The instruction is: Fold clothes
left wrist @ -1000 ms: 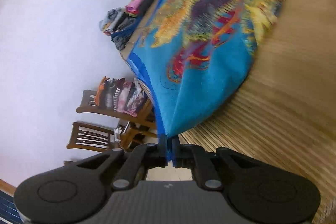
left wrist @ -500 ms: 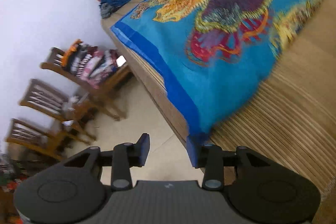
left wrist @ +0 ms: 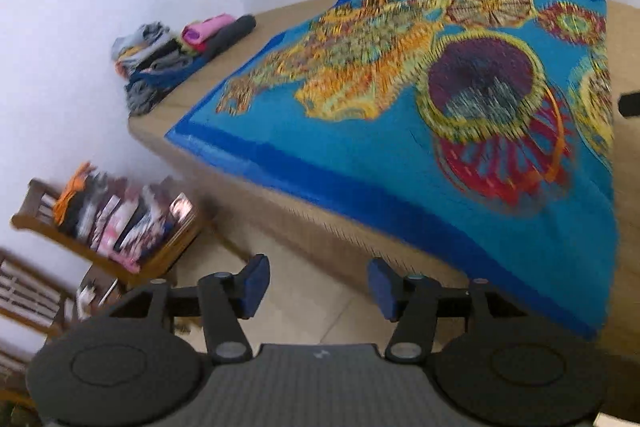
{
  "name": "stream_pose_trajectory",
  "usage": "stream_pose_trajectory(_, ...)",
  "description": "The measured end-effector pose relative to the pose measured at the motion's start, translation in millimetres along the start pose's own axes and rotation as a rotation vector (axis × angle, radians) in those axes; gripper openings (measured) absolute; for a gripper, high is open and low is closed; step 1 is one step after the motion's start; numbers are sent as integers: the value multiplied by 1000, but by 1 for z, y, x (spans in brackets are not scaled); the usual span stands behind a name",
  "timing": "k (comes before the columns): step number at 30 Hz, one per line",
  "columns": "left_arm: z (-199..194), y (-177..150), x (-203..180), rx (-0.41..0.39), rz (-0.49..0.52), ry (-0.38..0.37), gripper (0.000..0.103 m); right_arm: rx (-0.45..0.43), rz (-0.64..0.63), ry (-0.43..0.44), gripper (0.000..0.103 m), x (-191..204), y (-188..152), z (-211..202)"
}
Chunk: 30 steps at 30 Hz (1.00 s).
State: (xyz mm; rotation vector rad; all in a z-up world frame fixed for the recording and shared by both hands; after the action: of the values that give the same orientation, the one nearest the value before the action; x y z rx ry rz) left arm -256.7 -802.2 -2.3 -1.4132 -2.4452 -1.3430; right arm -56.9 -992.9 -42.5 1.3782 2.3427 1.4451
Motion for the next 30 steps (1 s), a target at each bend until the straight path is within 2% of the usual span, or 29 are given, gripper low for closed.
stream_pose_trajectory(5, 55, 35, 24, -35, 4, -97, 60, -6, 32, -12, 72, 33, 1, 15)
stream_pose_trajectory(11, 118, 69, 50, 7, 58, -158, 60, -2, 70, -27, 72, 78, 8, 62)
stream_pose_trajectory(14, 141, 79, 70, 38, 33, -172, 61, 33, 56, -29, 72, 103, 10, 87)
stream_pose_trajectory(16, 158, 82, 84, 68, 11, -206, 61, 46, 65, -35, 72, 118, 11, 100)
stream_pose_trajectory(20, 190, 93, 115, 76, 15, -240, 61, 33, 99, -70, 72, 146, 19, 126)
stream_pose_trajectory(25, 232, 114, 171, 21, 31, -362, 61, -43, 164, -144, 72, 192, 37, 167)
stream_pose_trajectory(28, 258, 122, 206, -12, 96, -383, 62, -89, 189, -199, 72, 230, 44, 199)
stream_pose_trajectory(30, 275, 128, 228, -24, 119, -405, 63, -90, 237, -226, 72, 254, 45, 218)
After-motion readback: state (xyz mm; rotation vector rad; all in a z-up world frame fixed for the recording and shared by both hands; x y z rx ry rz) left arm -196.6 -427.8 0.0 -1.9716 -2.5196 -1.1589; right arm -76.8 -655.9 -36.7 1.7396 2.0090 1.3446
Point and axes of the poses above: each gripper's, at about its wrist camera, not at the fingertips, and z roughly the way its jaws point, x to its left, y to its top, the point moved 6 cm from there along z, roughly the way its jaws point, and after that the axes turned 5 degrees about -x, right-handed, at the moved point
